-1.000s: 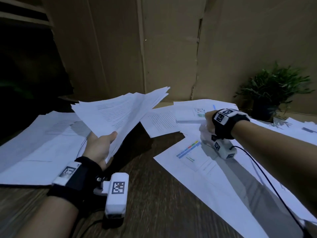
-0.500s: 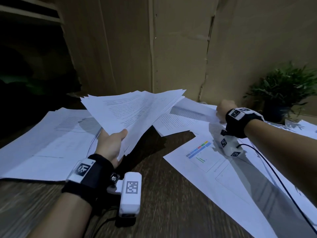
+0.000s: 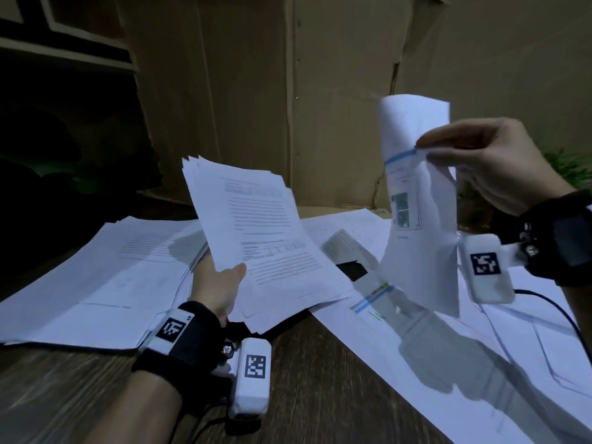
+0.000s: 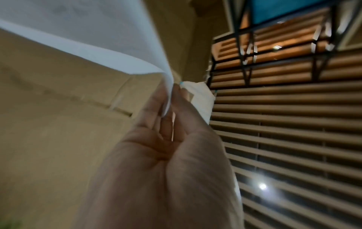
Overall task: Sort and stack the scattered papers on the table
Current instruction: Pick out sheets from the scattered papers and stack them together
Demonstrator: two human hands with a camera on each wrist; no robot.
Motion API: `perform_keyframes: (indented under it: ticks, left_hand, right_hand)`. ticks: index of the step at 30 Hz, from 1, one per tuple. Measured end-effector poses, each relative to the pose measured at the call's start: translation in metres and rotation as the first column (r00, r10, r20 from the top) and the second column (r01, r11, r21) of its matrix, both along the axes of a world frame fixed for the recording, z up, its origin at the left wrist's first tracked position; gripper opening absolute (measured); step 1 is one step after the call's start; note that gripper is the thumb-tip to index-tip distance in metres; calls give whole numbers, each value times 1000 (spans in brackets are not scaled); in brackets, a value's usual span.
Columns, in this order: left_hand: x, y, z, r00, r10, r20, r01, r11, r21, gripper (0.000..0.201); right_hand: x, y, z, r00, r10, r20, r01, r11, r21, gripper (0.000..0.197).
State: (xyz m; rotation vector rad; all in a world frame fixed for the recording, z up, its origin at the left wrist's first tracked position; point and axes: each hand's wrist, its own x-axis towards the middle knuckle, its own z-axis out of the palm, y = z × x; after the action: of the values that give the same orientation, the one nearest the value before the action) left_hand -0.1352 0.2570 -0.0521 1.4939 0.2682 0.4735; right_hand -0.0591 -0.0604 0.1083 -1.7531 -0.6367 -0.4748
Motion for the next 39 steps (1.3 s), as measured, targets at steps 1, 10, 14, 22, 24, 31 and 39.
perform_keyframes:
  ticks: [1, 10, 14, 22, 24, 31, 39]
  left_hand:
    - [0, 0, 0, 1000, -18, -6, 18, 1000, -18, 34]
    - [0, -4, 5, 979, -191, -64, 191, 982, -10, 33]
    - [-5, -8, 8, 975, -203, -89, 201, 979, -34, 8]
    - [-13, -11, 10, 951, -307, -34, 305, 951, -44, 16]
    - [-10, -13, 12, 943, -332, 2, 332, 943, -38, 22]
    - [-11, -11, 17, 945, -326, -8, 325, 944, -51, 21]
    - [-11, -14, 15, 942, -334, -44, 334, 943, -6, 28]
  right_hand:
    - [-7, 7, 6, 993, 112, -44, -110, 993, 51, 27]
    - [30, 54, -16, 858, 316, -404, -210, 935, 286, 25]
    - [54, 58, -61, 926, 40, -375, -110, 980, -166, 23]
    - [56, 65, -82, 970, -80, -232, -17, 920, -391, 51]
    - [57, 64, -82, 960, -150, -236, 54, 928, -369, 71]
    - [64, 59, -86, 967, -78, -241, -36, 898, -438, 86]
    - [77, 54, -107, 849, -275, -451, 29, 877, -479, 74]
